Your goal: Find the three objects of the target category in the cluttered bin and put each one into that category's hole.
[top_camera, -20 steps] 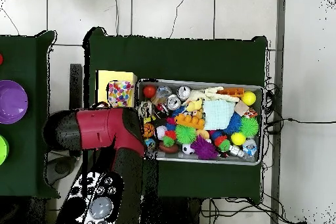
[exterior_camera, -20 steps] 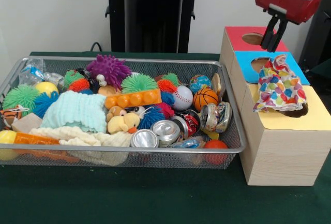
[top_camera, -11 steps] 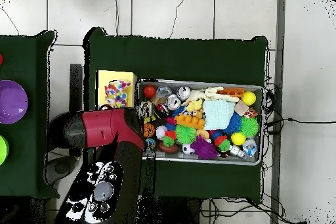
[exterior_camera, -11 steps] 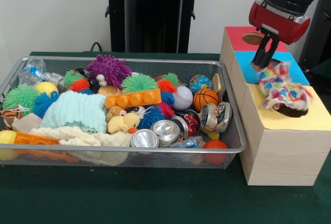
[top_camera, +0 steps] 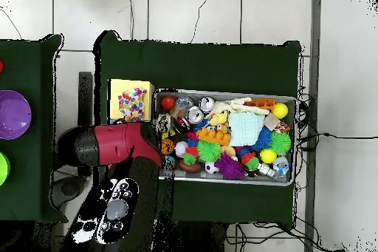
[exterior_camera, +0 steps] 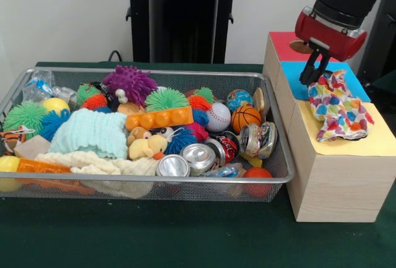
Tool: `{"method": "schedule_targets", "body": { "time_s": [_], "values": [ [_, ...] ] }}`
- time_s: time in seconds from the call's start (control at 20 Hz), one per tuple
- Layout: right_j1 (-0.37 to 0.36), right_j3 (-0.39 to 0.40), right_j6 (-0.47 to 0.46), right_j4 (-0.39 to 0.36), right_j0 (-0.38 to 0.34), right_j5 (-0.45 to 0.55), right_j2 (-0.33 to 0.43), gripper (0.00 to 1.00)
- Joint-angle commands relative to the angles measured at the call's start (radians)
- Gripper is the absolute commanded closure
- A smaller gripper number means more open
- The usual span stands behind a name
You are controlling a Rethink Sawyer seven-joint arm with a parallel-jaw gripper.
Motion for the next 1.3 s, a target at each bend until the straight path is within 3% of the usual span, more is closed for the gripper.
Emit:
{"method": "schedule_targets", "body": {
  "time_s": [0.05,1.15,1.3],
  "values": [
    [0.011,-0.034,0.154,0.059,0.007,0.031,0.056,1.0],
    [-0.028,0.004,0.097,0.08,-0.005,0.053,0.047,1.0],
    [-0.062,0.019,0.081,0.076,-0.007,0.087,0.041,1.0]
  ]
}}
